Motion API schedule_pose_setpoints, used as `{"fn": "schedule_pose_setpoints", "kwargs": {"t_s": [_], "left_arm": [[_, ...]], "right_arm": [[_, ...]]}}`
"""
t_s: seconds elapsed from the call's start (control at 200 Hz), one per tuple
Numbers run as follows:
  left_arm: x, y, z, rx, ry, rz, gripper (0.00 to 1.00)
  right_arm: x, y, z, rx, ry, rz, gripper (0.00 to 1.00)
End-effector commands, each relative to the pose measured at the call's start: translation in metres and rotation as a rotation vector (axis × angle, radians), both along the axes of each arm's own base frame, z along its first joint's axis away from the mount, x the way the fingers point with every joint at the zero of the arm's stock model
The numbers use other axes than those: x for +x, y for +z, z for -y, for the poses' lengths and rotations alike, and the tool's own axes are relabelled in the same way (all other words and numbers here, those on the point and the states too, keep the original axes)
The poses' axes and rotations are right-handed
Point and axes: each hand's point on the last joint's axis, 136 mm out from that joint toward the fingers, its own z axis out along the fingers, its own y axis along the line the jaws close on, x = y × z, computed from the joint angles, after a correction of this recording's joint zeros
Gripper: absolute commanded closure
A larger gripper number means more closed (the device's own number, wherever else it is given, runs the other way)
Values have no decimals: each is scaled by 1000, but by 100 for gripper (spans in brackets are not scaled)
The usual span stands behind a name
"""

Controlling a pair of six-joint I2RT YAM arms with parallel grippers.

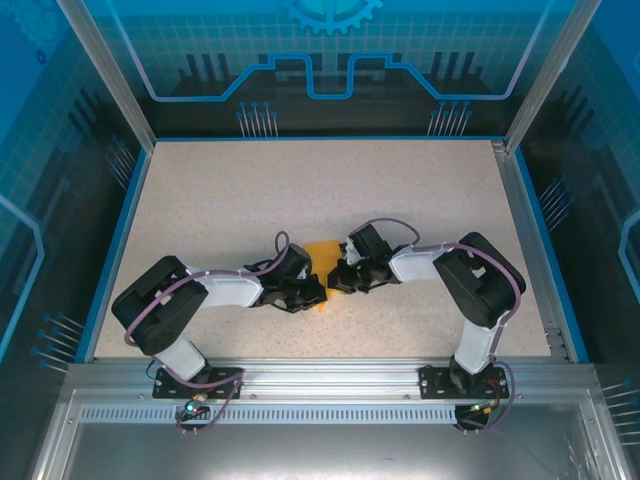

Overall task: Fold a paper plane with a square sheet of paper (pick it up from the middle)
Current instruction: Third fold the triangle at the center of the table.

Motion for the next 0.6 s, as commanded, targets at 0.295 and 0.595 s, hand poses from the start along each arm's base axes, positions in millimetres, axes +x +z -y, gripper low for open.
{"fn": "schedule_pose_setpoints", "kwargs": {"t_s": [0.295, 0.595], "left_arm": [[-36, -40, -37, 182, -14, -119, 90], [-37, -41, -37, 184, -38, -116, 89]], "right_arm": [[47, -29, 65, -80, -167, 83, 96], [71, 21, 73, 2, -182, 211, 93]]}}
